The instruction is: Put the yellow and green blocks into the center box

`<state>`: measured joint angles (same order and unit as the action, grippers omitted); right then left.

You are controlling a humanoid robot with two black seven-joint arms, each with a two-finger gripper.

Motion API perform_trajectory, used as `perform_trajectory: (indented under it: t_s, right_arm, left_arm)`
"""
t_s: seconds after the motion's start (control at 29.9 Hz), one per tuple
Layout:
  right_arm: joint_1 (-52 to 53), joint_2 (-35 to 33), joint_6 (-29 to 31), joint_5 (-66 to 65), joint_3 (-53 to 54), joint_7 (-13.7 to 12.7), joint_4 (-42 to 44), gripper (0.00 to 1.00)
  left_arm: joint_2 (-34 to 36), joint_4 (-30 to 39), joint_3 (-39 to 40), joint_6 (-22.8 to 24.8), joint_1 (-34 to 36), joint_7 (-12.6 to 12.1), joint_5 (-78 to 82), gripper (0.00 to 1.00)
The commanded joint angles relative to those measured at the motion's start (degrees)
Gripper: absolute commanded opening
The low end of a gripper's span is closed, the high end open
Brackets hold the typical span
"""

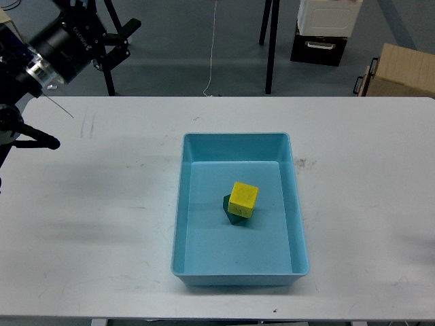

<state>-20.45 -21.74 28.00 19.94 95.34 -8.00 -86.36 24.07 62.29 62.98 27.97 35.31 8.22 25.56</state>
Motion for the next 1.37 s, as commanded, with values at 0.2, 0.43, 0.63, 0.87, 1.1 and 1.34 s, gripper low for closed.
perform_trajectory:
  t_s: [0.2, 0.43, 0.63, 0.87, 1.1, 1.34]
  right_arm:
    - [-4.2, 5.6, 0.0, -2.4, -3.4, 0.0, -1.5, 1.0]
    - [-10.4, 12.2, 0.0, -2.5, -3.7, -0.2, -4.0, 1.0]
    - [-16.1, 12.1, 0.0, -2.7, -5.6, -0.4, -5.4, 1.0]
    - [-16.4, 12.7, 0.0, -2.6, -5.9, -0.2, -7.1, 1.0]
    - [-15.8, 12.7, 0.0, -2.9, -7.1, -0.1, -8.8, 1.0]
    - [-15.9, 12.4, 0.0, -3.1, -7.4, -0.1, -9.1, 1.0]
  left_arm:
    - [-18.2, 29.9, 25.1, 0.0, -41.2, -0.4, -0.2, 1.0]
    - [-24.1, 35.4, 24.1, 0.0, -57.0, -0.8, -5.9, 1.0]
    - [-24.1, 36.2, 14.5, 0.0, -63.9, -0.7, -22.1, 1.0]
    - [-24.1, 36.0, 11.4, 0.0, -65.8, -0.5, -22.4, 1.0]
    - [-24.1, 35.8, 10.3, 0.0, -67.2, 0.7, -22.3, 1.0]
    - [-24.1, 35.6, 10.1, 0.0, -67.7, 1.1, -22.4, 1.0]
